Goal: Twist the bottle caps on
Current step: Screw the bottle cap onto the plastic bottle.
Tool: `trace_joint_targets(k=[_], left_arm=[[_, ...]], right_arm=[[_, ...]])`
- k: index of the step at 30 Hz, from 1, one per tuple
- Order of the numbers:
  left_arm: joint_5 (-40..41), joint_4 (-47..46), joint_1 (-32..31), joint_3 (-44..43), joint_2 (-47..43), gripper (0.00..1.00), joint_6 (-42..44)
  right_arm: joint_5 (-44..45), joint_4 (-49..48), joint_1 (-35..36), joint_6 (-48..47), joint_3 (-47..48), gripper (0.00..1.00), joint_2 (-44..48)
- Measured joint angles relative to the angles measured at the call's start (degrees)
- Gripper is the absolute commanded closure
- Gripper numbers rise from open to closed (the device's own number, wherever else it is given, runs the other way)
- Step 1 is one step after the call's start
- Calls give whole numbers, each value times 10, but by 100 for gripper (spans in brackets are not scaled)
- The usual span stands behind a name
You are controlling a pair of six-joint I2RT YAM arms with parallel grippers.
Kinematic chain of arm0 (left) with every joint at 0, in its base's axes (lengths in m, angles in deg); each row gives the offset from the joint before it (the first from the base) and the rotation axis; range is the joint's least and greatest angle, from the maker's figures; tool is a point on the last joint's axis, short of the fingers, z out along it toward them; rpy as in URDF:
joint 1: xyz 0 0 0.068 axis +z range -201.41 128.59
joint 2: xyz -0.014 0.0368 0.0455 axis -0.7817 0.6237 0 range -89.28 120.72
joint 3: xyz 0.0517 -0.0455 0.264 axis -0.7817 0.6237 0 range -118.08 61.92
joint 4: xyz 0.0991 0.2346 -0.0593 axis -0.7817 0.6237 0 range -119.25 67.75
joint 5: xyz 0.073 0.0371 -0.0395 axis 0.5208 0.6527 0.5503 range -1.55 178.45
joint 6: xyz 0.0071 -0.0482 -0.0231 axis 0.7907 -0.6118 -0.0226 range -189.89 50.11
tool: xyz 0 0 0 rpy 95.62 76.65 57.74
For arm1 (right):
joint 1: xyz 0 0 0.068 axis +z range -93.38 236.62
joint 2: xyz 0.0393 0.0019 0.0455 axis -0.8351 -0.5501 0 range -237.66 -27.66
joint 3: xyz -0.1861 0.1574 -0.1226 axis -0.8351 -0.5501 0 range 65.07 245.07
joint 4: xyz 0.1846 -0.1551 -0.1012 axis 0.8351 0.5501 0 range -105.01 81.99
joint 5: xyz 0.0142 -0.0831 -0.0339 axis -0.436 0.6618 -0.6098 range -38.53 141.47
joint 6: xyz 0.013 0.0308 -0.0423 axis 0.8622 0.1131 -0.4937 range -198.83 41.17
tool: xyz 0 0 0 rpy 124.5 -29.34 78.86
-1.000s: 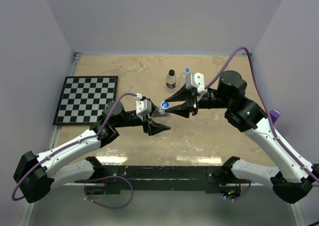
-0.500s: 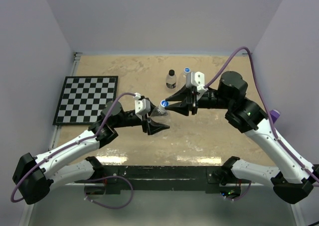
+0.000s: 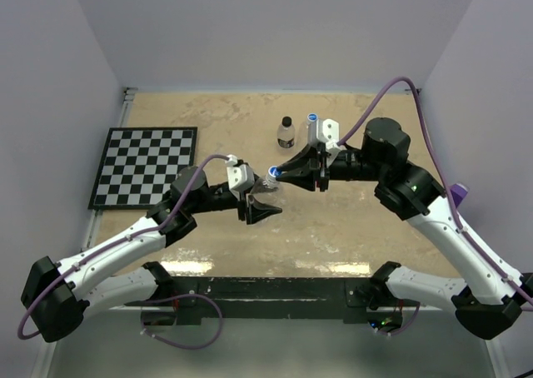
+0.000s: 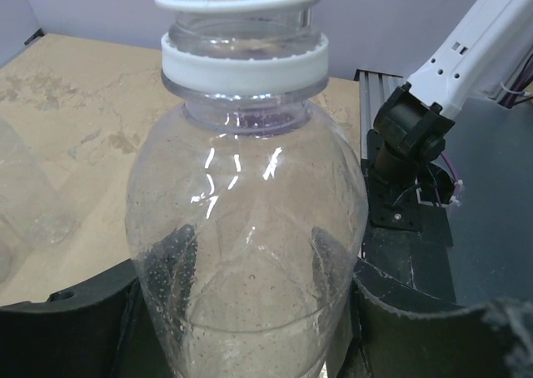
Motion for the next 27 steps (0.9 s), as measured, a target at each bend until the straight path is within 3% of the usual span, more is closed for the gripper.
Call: trace_joint_targets(k=[9,19,27], left_arm=[[46,14,-1,-6,0,100,-15],[57,39,-1,-19,4,100,-9],[31,65,-1,-49,4,100,48]], right_arm=[[3,0,-2,-11,0,73,0],[7,11,-3,-13,4,48,-1],[12,72,-3,-20,58,41,-9]])
